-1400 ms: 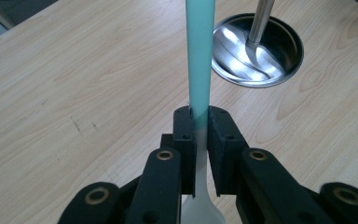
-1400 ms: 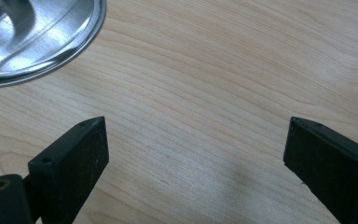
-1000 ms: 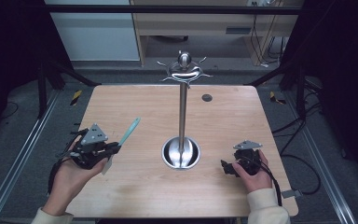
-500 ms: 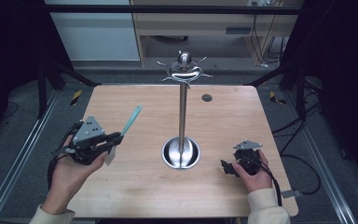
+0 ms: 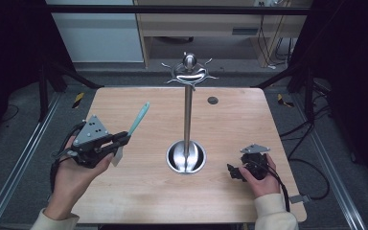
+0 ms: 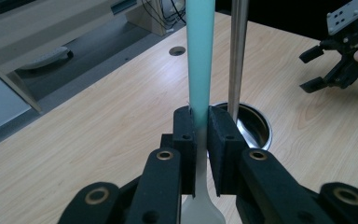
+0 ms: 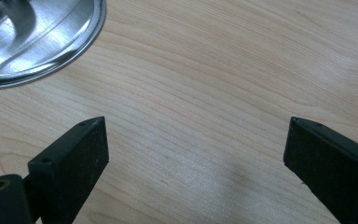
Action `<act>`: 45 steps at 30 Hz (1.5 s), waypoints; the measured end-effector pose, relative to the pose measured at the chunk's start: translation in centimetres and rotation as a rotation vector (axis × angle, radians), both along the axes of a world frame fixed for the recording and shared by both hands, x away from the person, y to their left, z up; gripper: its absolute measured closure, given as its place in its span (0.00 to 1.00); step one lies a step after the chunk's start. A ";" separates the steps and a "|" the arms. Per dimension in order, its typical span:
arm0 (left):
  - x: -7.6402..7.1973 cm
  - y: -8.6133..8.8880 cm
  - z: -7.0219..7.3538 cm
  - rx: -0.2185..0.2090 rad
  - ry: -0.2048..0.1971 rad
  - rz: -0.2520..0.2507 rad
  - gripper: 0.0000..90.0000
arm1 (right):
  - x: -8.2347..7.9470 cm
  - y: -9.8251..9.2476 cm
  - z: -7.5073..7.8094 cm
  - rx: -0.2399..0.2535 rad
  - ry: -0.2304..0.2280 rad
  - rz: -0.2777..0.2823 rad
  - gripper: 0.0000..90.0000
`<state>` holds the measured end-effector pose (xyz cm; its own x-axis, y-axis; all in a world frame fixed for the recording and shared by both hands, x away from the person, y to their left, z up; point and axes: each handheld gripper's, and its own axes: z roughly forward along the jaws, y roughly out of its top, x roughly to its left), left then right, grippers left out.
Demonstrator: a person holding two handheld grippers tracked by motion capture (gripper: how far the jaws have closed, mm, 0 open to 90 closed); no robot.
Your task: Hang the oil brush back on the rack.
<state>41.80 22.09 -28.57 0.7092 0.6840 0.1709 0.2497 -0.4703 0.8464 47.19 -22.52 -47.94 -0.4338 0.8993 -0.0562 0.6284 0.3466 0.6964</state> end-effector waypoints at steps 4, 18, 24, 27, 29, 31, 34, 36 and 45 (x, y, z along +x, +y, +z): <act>0.0 -0.2 0.3 -0.005 -0.010 -0.004 0.91 | 0.0 0.0 0.0 0.001 0.000 0.000 0.08; -0.1 -1.0 1.7 -0.026 -0.044 -0.025 0.91 | 0.0 0.0 0.0 0.002 0.000 0.000 0.08; -0.3 -1.3 2.2 -0.050 -0.059 -0.039 0.91 | 0.0 0.0 0.0 0.002 0.000 0.000 0.08; -0.2 -1.5 2.5 -0.066 -0.062 -0.048 0.91 | 0.0 0.0 0.0 0.001 0.000 0.000 0.08; -0.2 -1.7 2.8 -0.090 -0.049 -0.058 0.91 | 0.0 0.0 0.0 0.002 0.000 0.000 0.08; -0.3 -1.9 3.0 -0.088 -0.058 -0.061 0.91 | 0.0 0.0 0.0 -0.001 -0.002 0.001 0.08; -0.3 -2.2 3.5 -0.092 -0.073 -0.060 0.91 | 0.0 0.0 0.0 0.000 -0.001 0.001 0.08; -0.2 -2.5 3.7 -0.096 -0.075 -0.060 0.91 | 0.0 0.0 0.0 0.000 0.000 0.000 0.08; 0.1 -2.8 4.0 -0.109 -0.086 -0.055 0.91 | 0.0 -0.1 0.1 0.000 -0.001 0.001 0.08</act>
